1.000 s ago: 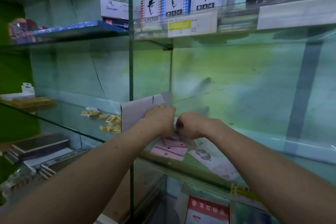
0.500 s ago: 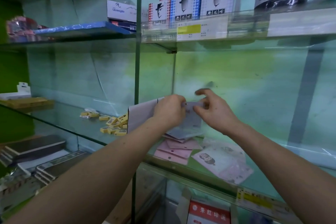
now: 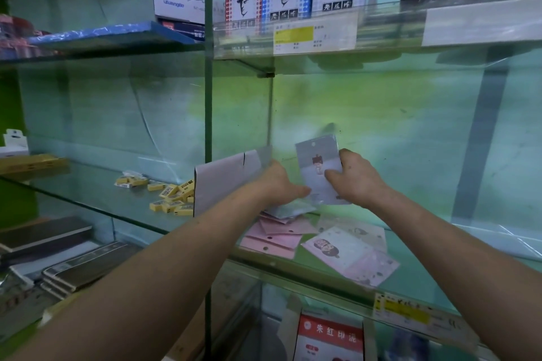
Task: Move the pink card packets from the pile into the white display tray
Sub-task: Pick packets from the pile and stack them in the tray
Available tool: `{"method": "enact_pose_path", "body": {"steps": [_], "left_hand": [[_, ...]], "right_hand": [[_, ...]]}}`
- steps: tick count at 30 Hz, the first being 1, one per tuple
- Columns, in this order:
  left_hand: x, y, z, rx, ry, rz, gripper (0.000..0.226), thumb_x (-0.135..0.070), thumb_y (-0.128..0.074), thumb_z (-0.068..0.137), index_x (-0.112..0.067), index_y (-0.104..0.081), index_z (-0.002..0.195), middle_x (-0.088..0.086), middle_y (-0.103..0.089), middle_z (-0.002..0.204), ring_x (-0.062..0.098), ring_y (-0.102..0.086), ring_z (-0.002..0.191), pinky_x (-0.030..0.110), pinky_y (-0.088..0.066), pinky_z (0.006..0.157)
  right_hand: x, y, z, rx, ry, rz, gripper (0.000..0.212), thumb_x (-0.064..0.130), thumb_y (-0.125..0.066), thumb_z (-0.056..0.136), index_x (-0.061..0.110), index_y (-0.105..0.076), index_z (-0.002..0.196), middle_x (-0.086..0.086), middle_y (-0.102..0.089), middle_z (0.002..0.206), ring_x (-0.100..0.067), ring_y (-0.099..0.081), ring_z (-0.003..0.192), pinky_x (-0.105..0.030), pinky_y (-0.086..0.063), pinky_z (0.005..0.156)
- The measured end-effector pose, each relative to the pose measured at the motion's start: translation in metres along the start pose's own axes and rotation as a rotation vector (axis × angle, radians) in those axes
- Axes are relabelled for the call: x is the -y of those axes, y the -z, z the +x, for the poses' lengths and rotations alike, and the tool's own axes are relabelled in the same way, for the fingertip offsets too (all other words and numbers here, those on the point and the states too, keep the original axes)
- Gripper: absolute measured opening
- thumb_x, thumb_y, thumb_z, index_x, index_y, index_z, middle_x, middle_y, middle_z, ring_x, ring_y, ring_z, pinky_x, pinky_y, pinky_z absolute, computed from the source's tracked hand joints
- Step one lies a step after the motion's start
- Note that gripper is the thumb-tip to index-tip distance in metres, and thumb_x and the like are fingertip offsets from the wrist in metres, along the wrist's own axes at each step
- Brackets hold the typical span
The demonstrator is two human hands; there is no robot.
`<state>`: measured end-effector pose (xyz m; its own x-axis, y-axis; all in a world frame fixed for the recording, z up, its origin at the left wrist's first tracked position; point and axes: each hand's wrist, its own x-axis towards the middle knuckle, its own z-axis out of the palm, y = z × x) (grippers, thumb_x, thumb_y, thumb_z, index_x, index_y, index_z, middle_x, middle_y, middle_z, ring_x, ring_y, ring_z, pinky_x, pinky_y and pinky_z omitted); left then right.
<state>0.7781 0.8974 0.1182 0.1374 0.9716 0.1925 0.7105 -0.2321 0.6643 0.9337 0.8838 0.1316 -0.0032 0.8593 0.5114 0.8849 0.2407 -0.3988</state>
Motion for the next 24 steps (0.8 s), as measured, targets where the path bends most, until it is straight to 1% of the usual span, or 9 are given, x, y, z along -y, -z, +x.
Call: {"method": "enact_pose_path", "body": {"steps": [3, 7, 11, 14, 15, 17, 19, 22, 24], "left_hand": [[-0.001, -0.009, -0.01, 0.148, 0.043, 0.206, 0.05, -0.039, -0.065, 0.086, -0.01, -0.049, 0.124, 0.005, -0.056, 0.113, 0.023, -0.053, 0.098, 0.028, -0.041, 0.082], [-0.001, -0.017, -0.01, 0.104, 0.024, 0.347, 0.044, -0.038, -0.061, 0.088, -0.011, -0.051, 0.121, 0.008, -0.057, 0.123, 0.027, -0.055, 0.109, 0.03, -0.045, 0.086], [0.004, -0.018, -0.003, 0.065, 0.055, 0.521, 0.041, -0.048, -0.062, 0.081, -0.015, -0.051, 0.103, 0.011, -0.054, 0.121, 0.029, -0.05, 0.111, 0.03, -0.043, 0.083], [0.007, -0.02, 0.002, 0.086, 0.072, 0.527, 0.051, -0.053, -0.062, 0.077, -0.018, -0.053, 0.113, 0.007, -0.057, 0.122, 0.028, -0.05, 0.111, 0.03, -0.042, 0.086], [0.008, -0.021, 0.004, 0.104, 0.086, 0.509, 0.049, -0.054, -0.062, 0.076, -0.02, -0.054, 0.111, 0.006, -0.059, 0.12, 0.028, -0.052, 0.11, 0.031, -0.043, 0.089], [0.009, -0.024, 0.007, 0.113, 0.088, 0.49, 0.041, -0.055, -0.062, 0.074, -0.018, -0.055, 0.09, 0.006, -0.062, 0.104, 0.029, -0.056, 0.1, 0.037, -0.046, 0.093], [0.008, -0.025, 0.009, 0.102, 0.061, 0.477, 0.044, -0.057, -0.059, 0.077, -0.014, -0.053, 0.08, 0.006, -0.059, 0.09, 0.03, -0.057, 0.092, 0.04, -0.046, 0.092], [0.003, -0.022, 0.013, 0.075, -0.003, 0.461, 0.038, -0.047, -0.049, 0.091, -0.009, -0.053, 0.088, 0.013, -0.06, 0.097, 0.03, -0.054, 0.086, 0.031, -0.045, 0.08], [-0.001, -0.017, 0.012, 0.075, -0.019, 0.496, 0.043, -0.047, -0.046, 0.094, -0.007, -0.057, 0.104, 0.015, -0.06, 0.116, 0.03, -0.055, 0.094, 0.033, -0.045, 0.085]], "right_hand": [[0.002, -0.005, -0.003, 0.023, 0.041, -0.022, 0.019, 0.018, -0.049, 0.093, 0.005, -0.05, 0.107, -0.014, -0.059, 0.105, -0.033, -0.055, 0.091, -0.036, -0.045, 0.072], [0.006, -0.007, -0.003, 0.077, 0.106, -0.063, 0.02, 0.02, -0.047, 0.092, 0.007, -0.055, 0.105, -0.012, -0.061, 0.103, -0.033, -0.056, 0.09, -0.036, -0.046, 0.071], [0.002, -0.012, -0.004, 0.166, 0.119, -0.107, 0.022, 0.014, -0.045, 0.09, 0.008, -0.058, 0.107, -0.012, -0.062, 0.107, -0.029, -0.055, 0.087, -0.033, -0.046, 0.072], [-0.004, -0.014, -0.007, 0.148, 0.127, -0.143, 0.019, 0.013, -0.042, 0.091, 0.008, -0.055, 0.104, -0.01, -0.059, 0.102, -0.028, -0.051, 0.083, -0.031, -0.041, 0.067], [-0.005, -0.013, -0.009, 0.135, 0.123, -0.144, 0.015, 0.013, -0.041, 0.092, 0.009, -0.054, 0.099, -0.009, -0.057, 0.097, -0.028, -0.05, 0.082, -0.031, -0.04, 0.065], [-0.007, -0.011, -0.012, 0.11, 0.112, -0.142, 0.009, 0.014, -0.041, 0.092, 0.011, -0.05, 0.091, -0.007, -0.054, 0.089, -0.029, -0.05, 0.078, -0.03, -0.038, 0.062], [-0.009, -0.009, -0.015, 0.086, 0.104, -0.139, 0.01, 0.015, -0.041, 0.092, 0.011, -0.051, 0.092, -0.007, -0.055, 0.088, -0.031, -0.052, 0.079, -0.03, -0.038, 0.062], [-0.011, -0.007, -0.019, 0.042, 0.086, -0.142, 0.016, 0.016, -0.041, 0.094, 0.008, -0.054, 0.1, -0.011, -0.058, 0.094, -0.03, -0.051, 0.08, -0.031, -0.038, 0.063], [-0.012, -0.005, -0.021, 0.015, 0.08, -0.146, 0.018, 0.016, -0.041, 0.094, 0.008, -0.055, 0.103, -0.013, -0.061, 0.101, -0.031, -0.052, 0.084, -0.032, -0.041, 0.067]]}}
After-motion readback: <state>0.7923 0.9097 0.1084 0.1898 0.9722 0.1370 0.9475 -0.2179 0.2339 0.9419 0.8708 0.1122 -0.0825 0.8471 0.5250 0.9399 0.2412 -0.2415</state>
